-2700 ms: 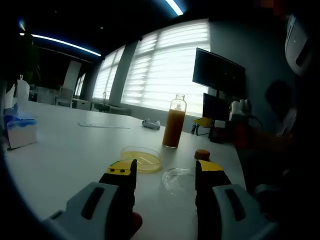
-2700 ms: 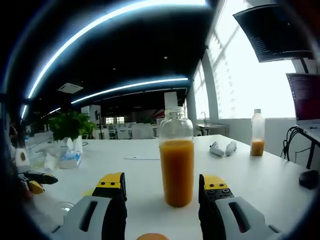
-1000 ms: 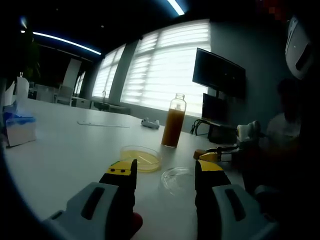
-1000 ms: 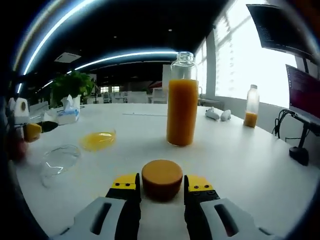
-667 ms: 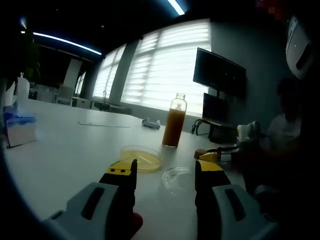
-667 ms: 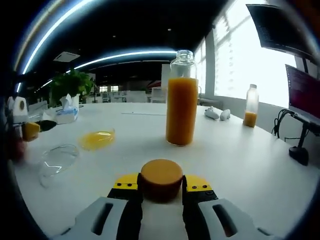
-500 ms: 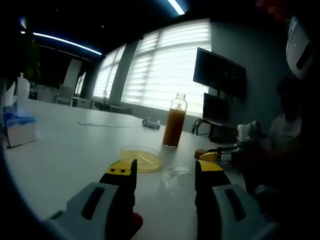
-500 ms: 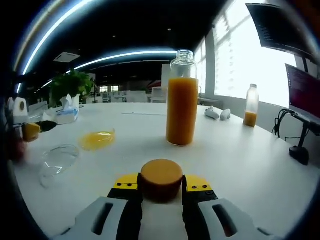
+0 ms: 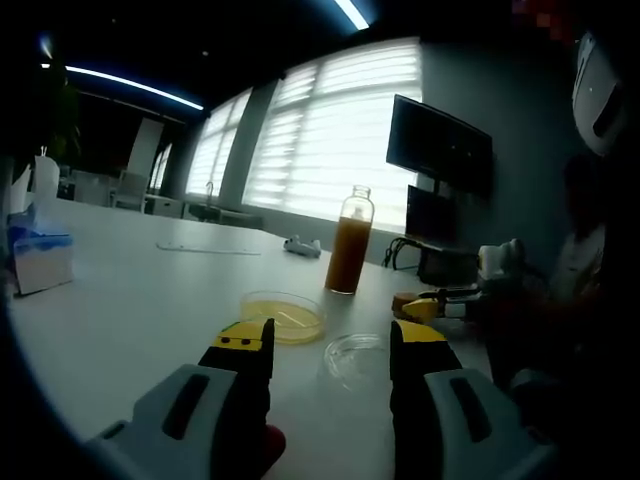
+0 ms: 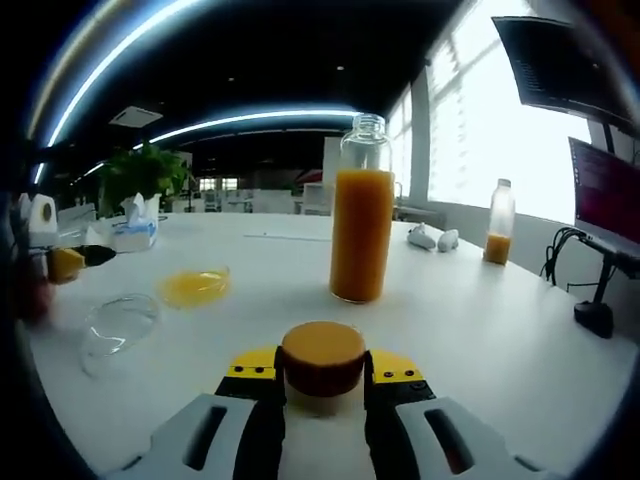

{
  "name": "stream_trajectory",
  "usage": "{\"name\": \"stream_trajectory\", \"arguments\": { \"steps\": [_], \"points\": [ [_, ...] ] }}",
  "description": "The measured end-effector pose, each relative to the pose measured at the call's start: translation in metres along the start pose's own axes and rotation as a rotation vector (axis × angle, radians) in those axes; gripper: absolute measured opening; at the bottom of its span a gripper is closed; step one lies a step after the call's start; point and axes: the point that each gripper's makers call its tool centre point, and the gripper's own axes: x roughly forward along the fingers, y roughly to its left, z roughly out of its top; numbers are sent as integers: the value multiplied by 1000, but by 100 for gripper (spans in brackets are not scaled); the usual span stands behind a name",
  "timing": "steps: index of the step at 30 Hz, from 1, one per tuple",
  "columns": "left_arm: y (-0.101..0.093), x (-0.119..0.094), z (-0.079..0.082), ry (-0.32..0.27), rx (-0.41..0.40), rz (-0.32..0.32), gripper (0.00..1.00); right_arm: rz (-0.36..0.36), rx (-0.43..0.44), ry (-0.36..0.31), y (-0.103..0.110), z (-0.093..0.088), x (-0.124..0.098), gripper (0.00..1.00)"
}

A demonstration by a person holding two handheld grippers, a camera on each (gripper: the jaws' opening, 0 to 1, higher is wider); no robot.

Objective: Open the Petri dish lid, place the lid on the table, pour the liquid culture medium into the Petri dish, pick up the Petri dish lid from the table, and close the Petri dish

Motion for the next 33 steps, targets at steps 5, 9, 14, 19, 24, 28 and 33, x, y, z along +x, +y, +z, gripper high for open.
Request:
{"name": "stream_trajectory", "arguments": {
  "steps": [5,9,14,19,24,28,33],
  "points": [
    [0,0,0,0,1,1,38,-3,13,-28,-3,13,-1,26],
    [0,0,0,-1,2,1,38,-12,19,-61,-8,31,0,26],
    [0,0,0,-1,3,0,38,-33,18,-120,-15,55,3,26],
    [0,-1,0,-2,2,1,38,-44,13,-153,-23,74,7,26],
    [0,-1,0,-3,3,2,38,-49,25,-190,-29,96,8,26],
    [1,-1,0,-3,1,3,38,-44,12,-223,-31,115,10,26],
    [2,0,-1,3,1,9,38,-38,16,-250,-32,130,10,26]
  ]
}}
